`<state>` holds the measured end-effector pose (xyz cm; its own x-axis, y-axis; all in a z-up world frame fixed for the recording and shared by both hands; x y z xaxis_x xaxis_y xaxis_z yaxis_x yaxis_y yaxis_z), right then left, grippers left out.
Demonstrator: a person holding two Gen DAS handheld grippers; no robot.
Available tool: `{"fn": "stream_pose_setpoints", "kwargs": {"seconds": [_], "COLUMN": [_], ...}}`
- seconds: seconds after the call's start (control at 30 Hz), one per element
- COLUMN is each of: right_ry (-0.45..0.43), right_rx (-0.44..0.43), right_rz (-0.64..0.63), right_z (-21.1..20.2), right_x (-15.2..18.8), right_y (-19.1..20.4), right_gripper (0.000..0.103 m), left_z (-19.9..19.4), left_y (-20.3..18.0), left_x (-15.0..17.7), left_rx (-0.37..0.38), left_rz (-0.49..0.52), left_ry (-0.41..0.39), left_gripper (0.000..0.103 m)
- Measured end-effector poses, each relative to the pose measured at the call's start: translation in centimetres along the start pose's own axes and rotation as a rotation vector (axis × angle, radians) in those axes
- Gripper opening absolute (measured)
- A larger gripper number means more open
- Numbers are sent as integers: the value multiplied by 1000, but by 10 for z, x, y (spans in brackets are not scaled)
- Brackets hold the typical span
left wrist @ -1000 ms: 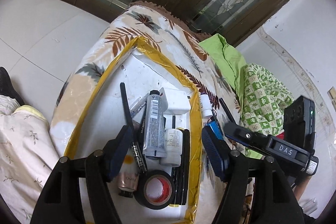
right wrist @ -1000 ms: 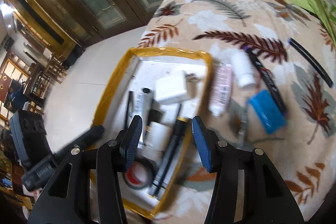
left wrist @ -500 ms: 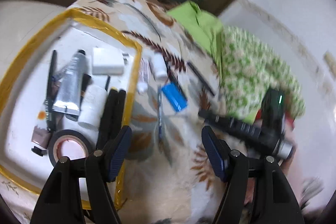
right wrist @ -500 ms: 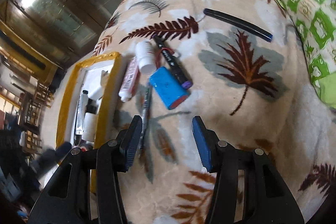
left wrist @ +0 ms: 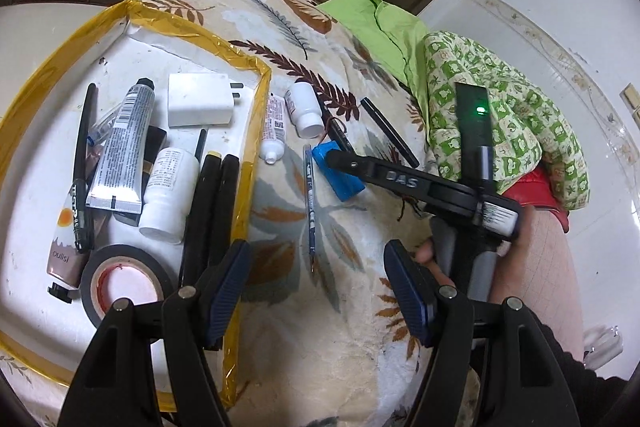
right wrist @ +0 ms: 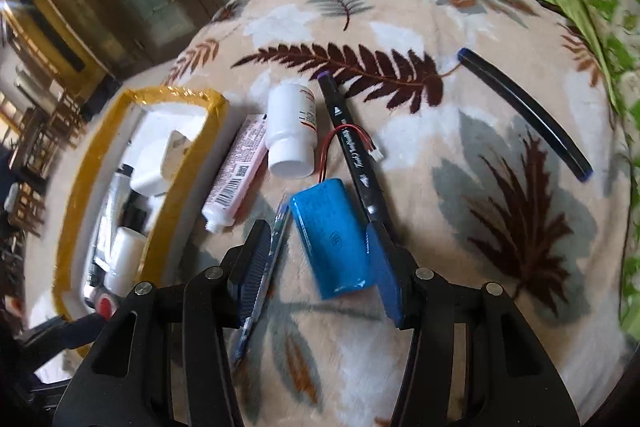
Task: Organize objects
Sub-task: 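Grasp the blue battery pack with the right tool while the left tool grasps a clear pen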
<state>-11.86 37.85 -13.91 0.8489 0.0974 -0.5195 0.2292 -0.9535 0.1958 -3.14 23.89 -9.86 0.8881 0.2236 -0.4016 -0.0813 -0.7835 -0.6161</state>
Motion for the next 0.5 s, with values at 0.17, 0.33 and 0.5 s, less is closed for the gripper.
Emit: {"fn": "stream_pose_setpoints", "kwargs": {"seconds": [0.17,0.33,0.5], "right_ry": [15,47,43], "right_rx": [15,5,-24], "right_rz": [2,66,188], "right_z": [11,-3,-37], "right_x": [5,28,71], "right_y": [-4,-9,-21], "right_gripper": [42,35,33], "left_z": [2,8,37], "left_y": [1,-6,-27], "left_x": [0,3,13], "left_rx": [-7,3,-26], "left_rz": [-2,-3,36], "left_ry": [6,47,158], "left_gripper": [69,69,69]}}
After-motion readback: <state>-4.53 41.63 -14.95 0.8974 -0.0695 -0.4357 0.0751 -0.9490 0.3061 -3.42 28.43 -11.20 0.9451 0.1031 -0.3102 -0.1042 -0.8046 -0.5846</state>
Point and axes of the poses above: each gripper's, at about its wrist camera, not at the fingertips, and z roughly the way its jaws point, y to its left, x to its underside, the point moved 9 cm from there along z, roughly the way its jaws point, and after that the axes turned 9 degrees about -z, right-handed, at the moved point
